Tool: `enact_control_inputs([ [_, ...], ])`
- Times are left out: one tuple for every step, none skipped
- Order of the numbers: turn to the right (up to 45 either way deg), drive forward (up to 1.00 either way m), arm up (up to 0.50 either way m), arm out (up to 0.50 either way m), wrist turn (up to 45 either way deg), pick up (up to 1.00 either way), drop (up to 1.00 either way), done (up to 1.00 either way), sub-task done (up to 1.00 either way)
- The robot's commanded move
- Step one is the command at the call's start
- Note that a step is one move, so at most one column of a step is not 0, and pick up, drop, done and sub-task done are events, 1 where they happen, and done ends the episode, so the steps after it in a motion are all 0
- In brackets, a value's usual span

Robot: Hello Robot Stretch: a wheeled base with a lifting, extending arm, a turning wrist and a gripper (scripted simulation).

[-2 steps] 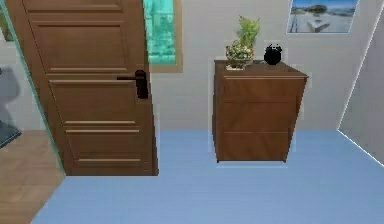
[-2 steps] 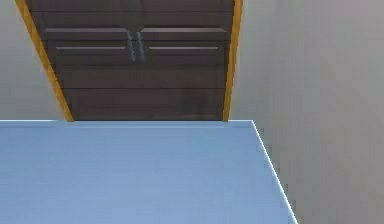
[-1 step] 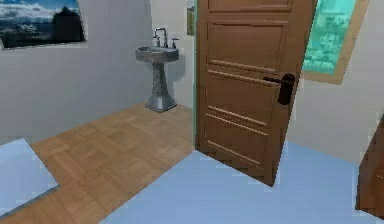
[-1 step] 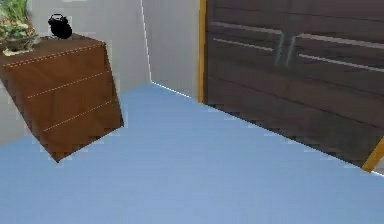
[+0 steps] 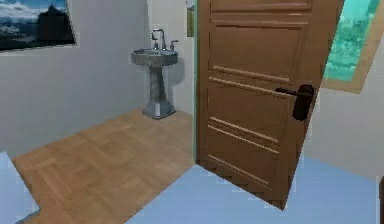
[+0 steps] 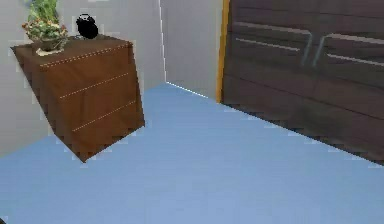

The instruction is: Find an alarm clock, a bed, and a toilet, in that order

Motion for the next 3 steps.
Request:
enact_control_inputs([
  [39.0, 0.00, 0.00, 0.00, 0.0, 0.00, 0.00, 0.00, 0.00],
  [0.0, 0.35, 0.00, 0.00, 0.0, 0.00, 0.00, 0.00, 0.00],
  [-45.0, 0.00, 0.00, 0.00, 0.0, 0.00, 0.00, 0.00, 0.00],
])
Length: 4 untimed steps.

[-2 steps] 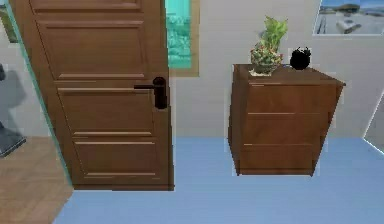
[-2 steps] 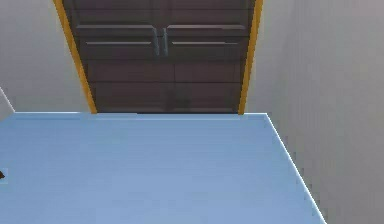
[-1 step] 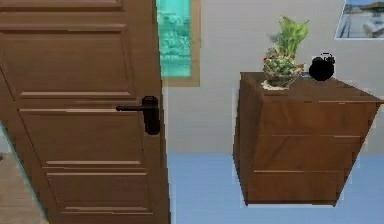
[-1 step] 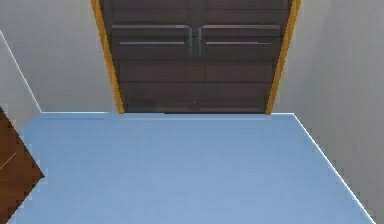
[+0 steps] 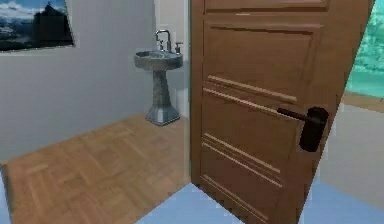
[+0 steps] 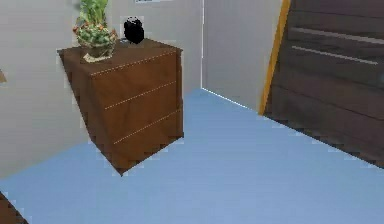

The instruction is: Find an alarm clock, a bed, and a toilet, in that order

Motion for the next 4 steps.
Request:
enact_control_inputs([
  [-45.0, 0.00, 0.00, 0.00, 0.0, 0.00, 0.00, 0.00, 0.00],
  [-6.0, 0.00, 0.00, 0.00, 0.0, 0.00, 0.00, 0.00, 0.00],
  [0.0, 1.00, 0.00, 0.00, 0.0, 0.00, 0.00, 0.00, 0.00],
  [0.0, 0.45, 0.00, 0.00, 0.0, 0.00, 0.00, 0.00, 0.00],
])
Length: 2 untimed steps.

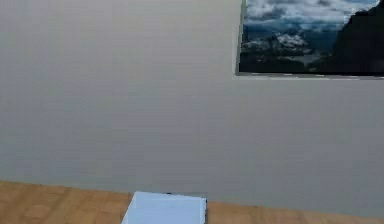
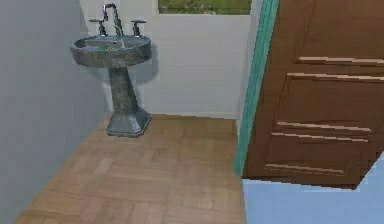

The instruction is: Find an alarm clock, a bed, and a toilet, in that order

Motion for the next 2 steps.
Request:
enact_control_inputs([
  [-36.0, 0.00, 0.00, 0.00, 0.0, 0.00, 0.00, 0.00, 0.00],
  [0.0, 0.45, 0.00, 0.00, 0.0, 0.00, 0.00, 0.00, 0.00],
])
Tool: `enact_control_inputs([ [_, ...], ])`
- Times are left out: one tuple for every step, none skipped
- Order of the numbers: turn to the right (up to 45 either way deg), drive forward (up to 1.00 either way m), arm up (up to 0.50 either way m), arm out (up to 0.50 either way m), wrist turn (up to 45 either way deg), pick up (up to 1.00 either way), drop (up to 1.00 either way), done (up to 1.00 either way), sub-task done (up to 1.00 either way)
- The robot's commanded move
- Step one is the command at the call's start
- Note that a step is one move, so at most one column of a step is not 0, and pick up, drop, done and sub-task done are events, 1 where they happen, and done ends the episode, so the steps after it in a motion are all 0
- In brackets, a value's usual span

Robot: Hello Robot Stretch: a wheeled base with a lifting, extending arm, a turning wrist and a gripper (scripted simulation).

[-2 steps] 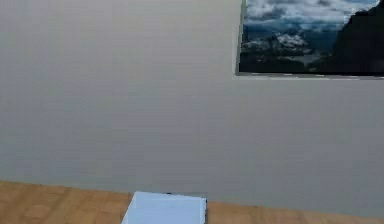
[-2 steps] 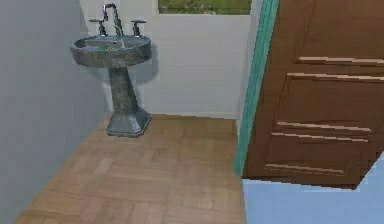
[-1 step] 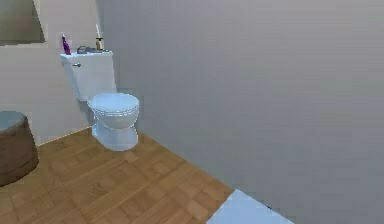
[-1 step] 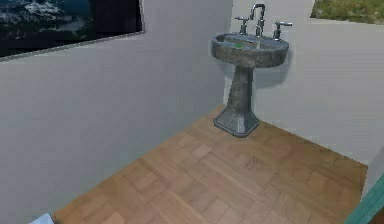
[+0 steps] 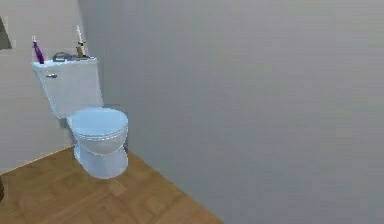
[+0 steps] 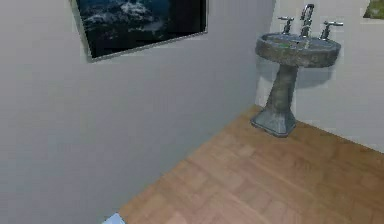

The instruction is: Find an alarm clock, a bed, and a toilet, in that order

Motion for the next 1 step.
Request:
enact_control_inputs([
  [-33.0, 0.00, 0.00, 0.00, 0.0, 0.00, 0.00, 0.00, 0.00],
])
